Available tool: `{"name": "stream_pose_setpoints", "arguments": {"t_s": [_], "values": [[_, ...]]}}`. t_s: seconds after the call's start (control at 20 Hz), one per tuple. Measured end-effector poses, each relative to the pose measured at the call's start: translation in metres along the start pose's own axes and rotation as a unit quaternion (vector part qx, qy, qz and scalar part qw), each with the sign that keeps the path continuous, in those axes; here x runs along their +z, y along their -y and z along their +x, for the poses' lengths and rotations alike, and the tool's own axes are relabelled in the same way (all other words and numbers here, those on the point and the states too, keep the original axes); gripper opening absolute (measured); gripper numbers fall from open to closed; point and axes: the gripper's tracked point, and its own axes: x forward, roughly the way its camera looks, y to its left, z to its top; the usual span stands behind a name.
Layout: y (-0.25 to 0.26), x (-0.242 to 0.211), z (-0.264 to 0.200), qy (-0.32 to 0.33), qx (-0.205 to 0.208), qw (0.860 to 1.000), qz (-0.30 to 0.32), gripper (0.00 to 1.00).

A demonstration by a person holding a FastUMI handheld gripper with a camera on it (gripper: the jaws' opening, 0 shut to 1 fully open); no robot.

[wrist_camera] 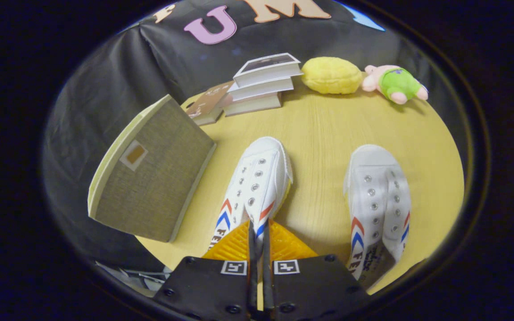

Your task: Open the storage box then place both shoes into the box .Put the left shoe in first, then the right shoe, with the right side of both shoes facing outward in a uniform manner.

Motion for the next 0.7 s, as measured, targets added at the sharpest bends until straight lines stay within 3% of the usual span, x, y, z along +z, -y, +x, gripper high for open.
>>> {"name": "stream_pose_setpoints", "arguments": {"t_s": [0.4,0.7], "values": [[-0.024,0.031,-0.025,0.036,-0.016,0.997,0.069,0.03],[-0.090,0.087,-0.066,0.089,0.033,0.992,0.089,0.03]]}}
